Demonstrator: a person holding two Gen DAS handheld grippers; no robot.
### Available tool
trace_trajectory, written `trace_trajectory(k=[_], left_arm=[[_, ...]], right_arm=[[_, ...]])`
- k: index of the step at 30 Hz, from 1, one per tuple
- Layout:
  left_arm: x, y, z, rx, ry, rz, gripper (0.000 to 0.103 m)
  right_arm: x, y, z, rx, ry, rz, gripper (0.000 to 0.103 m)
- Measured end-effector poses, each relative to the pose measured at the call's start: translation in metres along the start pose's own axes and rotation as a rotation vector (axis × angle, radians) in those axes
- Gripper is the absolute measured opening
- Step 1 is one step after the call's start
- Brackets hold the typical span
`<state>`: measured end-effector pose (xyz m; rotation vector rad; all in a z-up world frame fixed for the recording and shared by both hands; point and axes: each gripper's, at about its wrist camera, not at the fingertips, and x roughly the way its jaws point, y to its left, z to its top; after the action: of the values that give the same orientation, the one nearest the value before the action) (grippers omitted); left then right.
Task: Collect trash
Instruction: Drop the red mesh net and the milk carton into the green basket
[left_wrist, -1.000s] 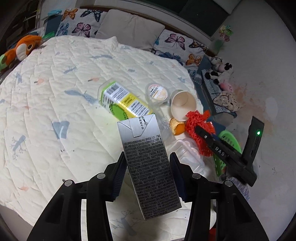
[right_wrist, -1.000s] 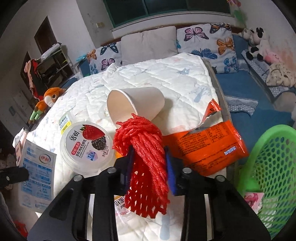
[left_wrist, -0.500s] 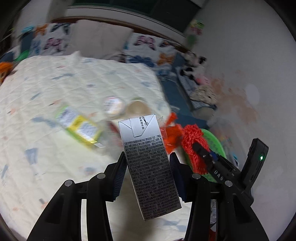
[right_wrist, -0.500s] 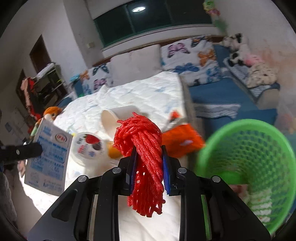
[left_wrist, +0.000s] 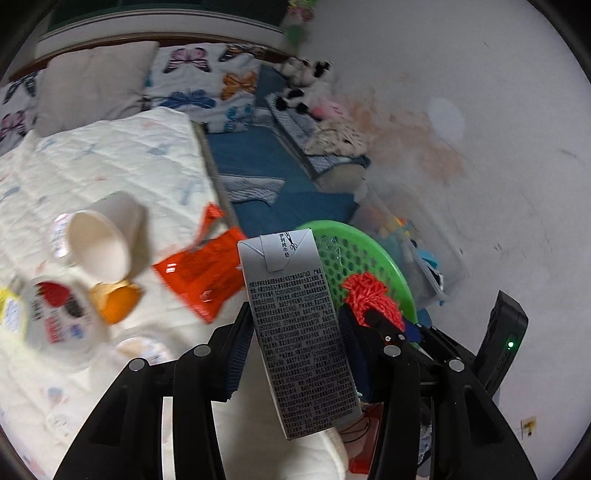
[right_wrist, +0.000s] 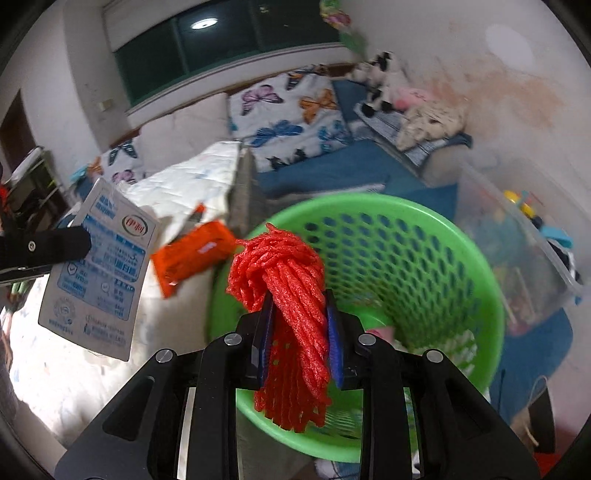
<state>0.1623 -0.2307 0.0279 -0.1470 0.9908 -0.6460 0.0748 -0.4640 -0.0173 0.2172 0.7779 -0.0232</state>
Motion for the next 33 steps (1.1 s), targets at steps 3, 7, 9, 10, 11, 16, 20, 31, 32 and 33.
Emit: trace_trajectory(k=[3,7,9,10,11,16,20,31,32,33], left_arm=[[0.012,-0.014,0.001,0.036,0.012,-0.016,0.046],[0.029,-0.028,0.004,0.07,0.034,-0.045,0.046],[0.036,-0.035,0.005,0.091,0.041,-0.054,0.046],[0.041,-0.039,0.005,0.104,0.045,-0.057,0.046],[0.044,-0.041,0.005,0.109,0.049,-0.056,0.046],[0.064,-0.045,0.007,0.111,0.073,-0.051,0.046],[0.077,-0.05,0.006,0.112,0.092,-0.055,0.046],[0.085,-0.059,0.006,0.136,0.094,-0.086,0.046],[0.085,-0.058,0.007,0.136,0.093,-0.083,0.046],[0.086,-0.058,0.008,0.135,0.091,-0.085,0.046]], right_arm=[[0.001,-0.009,-0.003,0.021,0.005,-0.022,0.029],[-0.002,-0.018,-0.005,0.049,-0.003,-0.041,0.045],[-0.004,-0.022,-0.006,0.055,-0.01,-0.052,0.052],[-0.006,-0.023,-0.007,0.057,-0.013,-0.055,0.053],[-0.007,-0.025,-0.007,0.059,-0.014,-0.058,0.054],[-0.016,-0.037,-0.011,0.079,-0.03,-0.087,0.062],[-0.014,-0.044,-0.014,0.103,-0.007,-0.095,0.064],[-0.008,-0.037,-0.019,0.071,0.015,-0.079,0.064],[-0.008,-0.035,-0.019,0.068,0.015,-0.076,0.064],[-0.009,-0.034,-0.019,0.063,0.012,-0.071,0.067]])
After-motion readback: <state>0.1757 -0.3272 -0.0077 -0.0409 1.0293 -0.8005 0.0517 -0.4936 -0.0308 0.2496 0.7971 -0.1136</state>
